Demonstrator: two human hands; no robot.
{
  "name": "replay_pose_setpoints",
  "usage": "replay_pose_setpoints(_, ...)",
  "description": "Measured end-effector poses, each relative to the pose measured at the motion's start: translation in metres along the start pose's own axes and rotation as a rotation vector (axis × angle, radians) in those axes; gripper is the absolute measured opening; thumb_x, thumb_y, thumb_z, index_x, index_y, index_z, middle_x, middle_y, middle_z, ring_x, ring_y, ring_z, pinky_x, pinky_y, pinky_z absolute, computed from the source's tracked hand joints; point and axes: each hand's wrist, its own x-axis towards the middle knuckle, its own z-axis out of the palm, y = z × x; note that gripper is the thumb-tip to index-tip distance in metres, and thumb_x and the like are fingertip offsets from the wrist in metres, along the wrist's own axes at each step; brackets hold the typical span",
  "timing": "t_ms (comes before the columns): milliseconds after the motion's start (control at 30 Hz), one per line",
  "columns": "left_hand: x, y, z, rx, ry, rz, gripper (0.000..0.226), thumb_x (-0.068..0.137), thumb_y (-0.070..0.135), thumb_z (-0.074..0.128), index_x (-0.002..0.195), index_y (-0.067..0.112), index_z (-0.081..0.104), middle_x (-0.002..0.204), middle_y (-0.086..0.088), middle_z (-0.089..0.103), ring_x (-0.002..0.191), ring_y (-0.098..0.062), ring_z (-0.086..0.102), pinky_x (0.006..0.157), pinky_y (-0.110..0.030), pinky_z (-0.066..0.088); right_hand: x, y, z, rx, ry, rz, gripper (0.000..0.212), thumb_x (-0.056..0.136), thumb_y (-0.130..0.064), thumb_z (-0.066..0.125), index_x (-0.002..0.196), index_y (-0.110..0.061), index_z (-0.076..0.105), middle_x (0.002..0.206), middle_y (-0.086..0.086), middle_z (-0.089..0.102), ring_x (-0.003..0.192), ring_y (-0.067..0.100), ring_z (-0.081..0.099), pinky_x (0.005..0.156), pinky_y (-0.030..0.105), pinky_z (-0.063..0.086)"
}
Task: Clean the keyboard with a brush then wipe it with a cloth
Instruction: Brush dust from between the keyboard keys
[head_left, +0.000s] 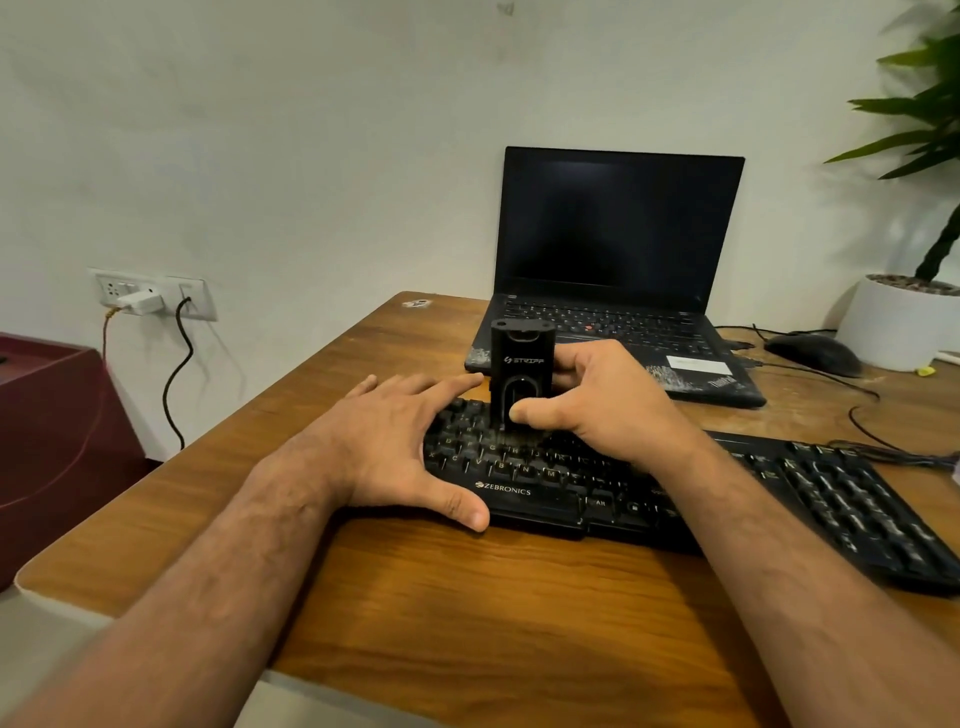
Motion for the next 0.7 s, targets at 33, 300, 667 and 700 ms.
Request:
replay_pose_setpoints(33,-0.001,0.001,-0.001,-0.019,-0.004,-0.008,0.136,0.037,0.101,0.050,0.152,0.051,-0.002,0.157,0.011,0.029,0.141,-0.012,0.031,0.121,-0.048,0.021,0.002,0.002,0.002,-0.022,0.008,0.004,0.034,0.078,-0.019,0.085,0.107,-0.034,0.074,0.090,-0.015,0.077,0.081,-0.002,0.072,0.066,0.013,0.051)
replay_pose_setpoints(300,-0.004,0.002,-0.001,-0.076,-0.012,-0.030,0.135,0.034,0.103,0.050,0.151,0.053,0.007,0.151,0.016,0.029,0.137,-0.008,0.031,0.113,-0.048,0.037,0.012,0.004,0.002,-0.034,0.098,0.004,0.027,0.077,-0.019,0.085,0.096,-0.034,0.073,0.084,-0.016,0.074,0.075,-0.004,0.070,0.058,0.007,0.048)
replay_pose_setpoints(667,-0.005,0.004,-0.002,-0.082,-0.015,-0.027,0.128,0.038,0.101,0.052,0.151,0.051,0.018,0.149,0.020,0.030,0.134,-0.004,0.031,0.112,-0.046,0.037,0.017,0.005,0.009,-0.131,0.169,0.061,0.032,0.077,-0.026,0.083,0.107,-0.030,0.073,0.093,-0.012,0.073,0.083,0.000,0.067,0.064,0.017,0.048)
replay_pose_setpoints(700,-0.006,0.004,-0.002,-0.083,-0.015,-0.031,0.128,0.038,0.100,0.052,0.151,0.051,0.017,0.149,0.020,0.029,0.134,-0.004,0.030,0.113,-0.046,0.036,0.018,0.005,0.008,-0.149,0.226,0.073,0.032,0.078,-0.026,0.083,0.108,-0.028,0.072,0.092,-0.011,0.073,0.083,0.003,0.067,0.064,0.018,0.049)
